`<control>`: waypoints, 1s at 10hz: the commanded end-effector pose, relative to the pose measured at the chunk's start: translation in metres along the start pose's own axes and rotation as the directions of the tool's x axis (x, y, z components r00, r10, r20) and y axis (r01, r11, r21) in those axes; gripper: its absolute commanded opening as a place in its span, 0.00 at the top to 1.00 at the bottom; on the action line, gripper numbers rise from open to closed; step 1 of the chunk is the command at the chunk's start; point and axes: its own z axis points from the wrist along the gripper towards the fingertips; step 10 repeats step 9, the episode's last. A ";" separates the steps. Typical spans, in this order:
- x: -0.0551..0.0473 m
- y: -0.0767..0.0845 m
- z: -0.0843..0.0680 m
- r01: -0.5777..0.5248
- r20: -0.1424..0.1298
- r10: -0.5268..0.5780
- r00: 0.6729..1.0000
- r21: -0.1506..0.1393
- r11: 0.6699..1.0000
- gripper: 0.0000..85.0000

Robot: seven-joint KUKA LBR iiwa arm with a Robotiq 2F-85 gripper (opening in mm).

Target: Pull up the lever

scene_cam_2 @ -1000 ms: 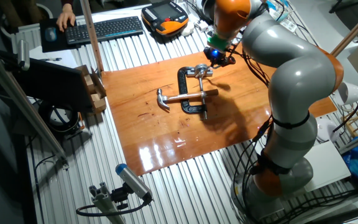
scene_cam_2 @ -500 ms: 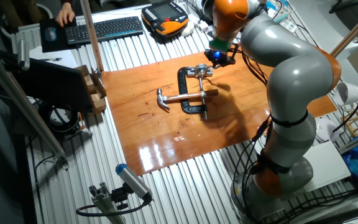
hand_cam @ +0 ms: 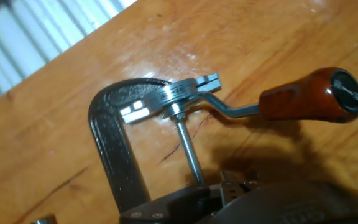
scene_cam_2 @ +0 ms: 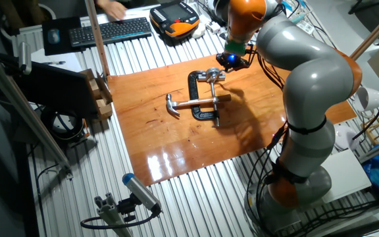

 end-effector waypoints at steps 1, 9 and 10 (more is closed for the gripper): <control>0.000 0.000 0.000 0.691 0.038 -0.690 0.723 -0.040 0.722 1.00; -0.001 -0.001 -0.002 0.695 0.040 -0.693 0.719 -0.025 0.719 1.00; -0.001 -0.001 -0.002 0.695 0.040 -0.693 0.719 -0.025 0.719 1.00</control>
